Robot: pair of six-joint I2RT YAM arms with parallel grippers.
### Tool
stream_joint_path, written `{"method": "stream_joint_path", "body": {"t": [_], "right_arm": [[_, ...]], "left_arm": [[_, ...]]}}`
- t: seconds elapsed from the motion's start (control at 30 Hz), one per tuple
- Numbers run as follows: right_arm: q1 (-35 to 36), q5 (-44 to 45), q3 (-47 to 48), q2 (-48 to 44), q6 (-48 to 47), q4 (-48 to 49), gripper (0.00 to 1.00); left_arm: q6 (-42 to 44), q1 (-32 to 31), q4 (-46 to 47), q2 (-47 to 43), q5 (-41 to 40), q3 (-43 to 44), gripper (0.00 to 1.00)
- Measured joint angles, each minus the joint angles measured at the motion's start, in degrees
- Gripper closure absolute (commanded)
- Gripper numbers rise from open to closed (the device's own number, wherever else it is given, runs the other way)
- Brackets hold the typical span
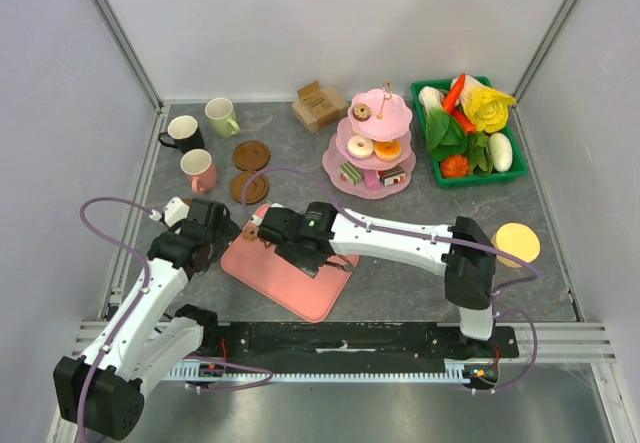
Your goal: Serve the afternoon tea
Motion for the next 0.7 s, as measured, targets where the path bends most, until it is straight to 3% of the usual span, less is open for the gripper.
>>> {"method": "stream_joint_path", "body": {"t": [0.7], "right_arm": [[0.0,2.6,0.0,6.3,0.6,-0.2,0.39]], "left_arm": [[0.0,0.0,0.0,-0.6,0.1,-0.1,0.01]]}}
